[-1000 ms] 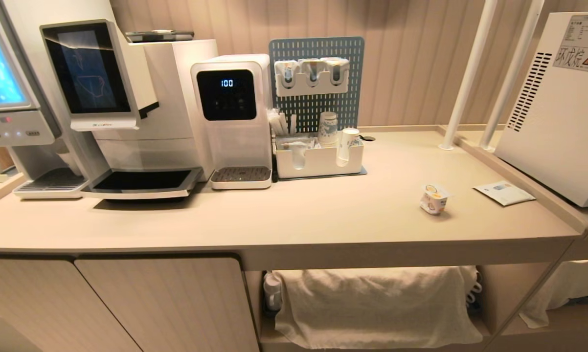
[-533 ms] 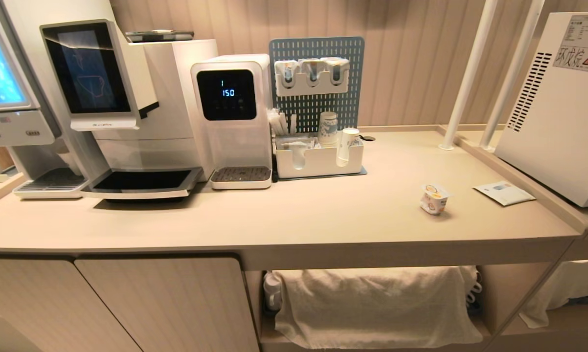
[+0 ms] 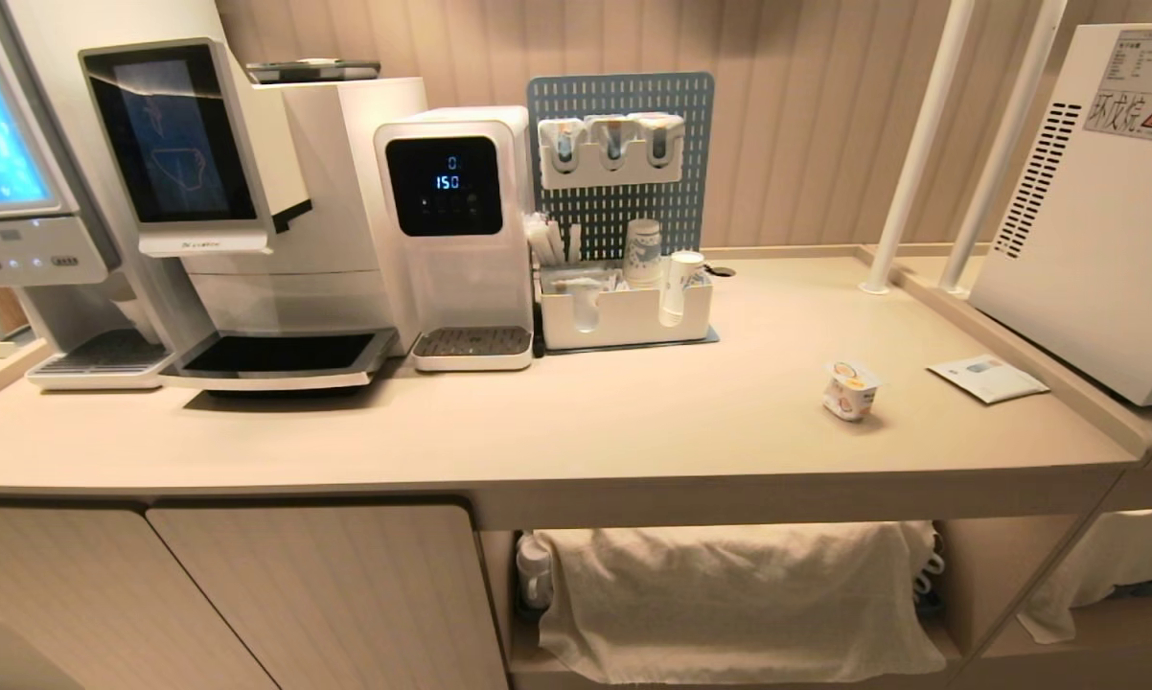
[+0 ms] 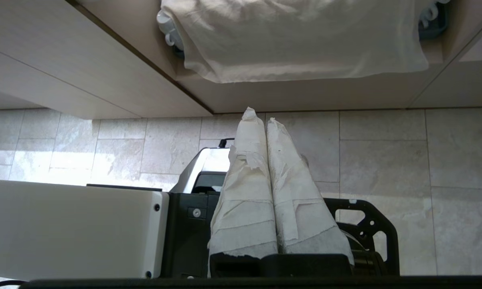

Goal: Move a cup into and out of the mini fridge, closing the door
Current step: Put the yoghurt in the freezer

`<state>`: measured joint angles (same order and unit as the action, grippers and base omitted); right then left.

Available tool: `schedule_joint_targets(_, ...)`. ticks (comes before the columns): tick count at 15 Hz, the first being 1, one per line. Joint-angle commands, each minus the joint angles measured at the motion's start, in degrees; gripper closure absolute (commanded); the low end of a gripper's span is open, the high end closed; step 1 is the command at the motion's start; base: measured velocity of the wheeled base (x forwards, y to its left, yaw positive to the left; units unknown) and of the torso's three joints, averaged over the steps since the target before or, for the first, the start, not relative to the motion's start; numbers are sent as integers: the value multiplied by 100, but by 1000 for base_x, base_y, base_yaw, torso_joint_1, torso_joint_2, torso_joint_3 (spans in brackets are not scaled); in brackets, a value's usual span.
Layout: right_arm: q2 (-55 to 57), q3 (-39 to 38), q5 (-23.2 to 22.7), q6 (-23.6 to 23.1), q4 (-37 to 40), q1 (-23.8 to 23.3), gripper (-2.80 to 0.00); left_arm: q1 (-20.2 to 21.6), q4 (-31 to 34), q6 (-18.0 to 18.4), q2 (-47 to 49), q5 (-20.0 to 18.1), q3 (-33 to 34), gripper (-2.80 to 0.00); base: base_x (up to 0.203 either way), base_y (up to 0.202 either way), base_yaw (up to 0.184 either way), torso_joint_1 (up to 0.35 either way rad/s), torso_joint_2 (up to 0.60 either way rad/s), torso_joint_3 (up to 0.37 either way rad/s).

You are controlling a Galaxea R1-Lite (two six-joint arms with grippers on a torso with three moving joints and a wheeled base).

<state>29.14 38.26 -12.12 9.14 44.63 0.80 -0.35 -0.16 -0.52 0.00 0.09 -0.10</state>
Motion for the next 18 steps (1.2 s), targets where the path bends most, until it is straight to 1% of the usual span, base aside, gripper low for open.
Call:
schedule_joint_targets(1,515,152,-6,48,3,50,0,0,-2,0,0,0,1,0,0,0,0,0,0,0)
schedule_joint_targets(3,959,297,-33,153,-138,62,0,0,-2,0,0,0,1,0,0,0,0,0,0,0)
schedule_joint_targets(4,1085,305,-94,182,-465,67,0,0,-2,0,0,0,1,0,0,0,0,0,0,0)
schedule_joint_targets(5,1188,319,-323,212,-762,69,0,0,-2,0,0,0,1,0,0,0,0,0,0,0)
schedule_joint_targets(6,1292,323,-420,172,-894,69,0,0,-2,-1,0,0,10,0,0,0,0,0,0,0)
schedule_joint_targets(8,1498,450,-474,149,-937,72,0,5,-2,0,0,0,1,0,0,0,0,0,0,0)
schedule_joint_targets(11,1822,469,-346,69,-993,95,0,3,-2,-3,0,0,1,0,0,0,0,0,0,0)
schedule_joint_targets(13,1947,269,-208,7,-1070,122,0,0,-2,0,0,0,1,0,0,0,0,0,0,0)
schedule_joint_targets(14,1994,209,-2,-303,-1084,132,0,8,-2,-2,0,0,1,0,0,0,0,0,0,0)
schedule_joint_targets(15,2079,187,208,-512,-1059,129,0,0,-2,0,0,0,1,0,0,0,0,0,0,0)
schedule_joint_targets(16,2221,139,442,-546,-1022,130,0,0,-2,-9,0,0,1,0,0,0,0,0,0,0)
schedule_joint_targets(18,2453,-3,548,-557,-1122,130,0,0,-2,0,0,0,1,0,0,0,0,0,0,0)
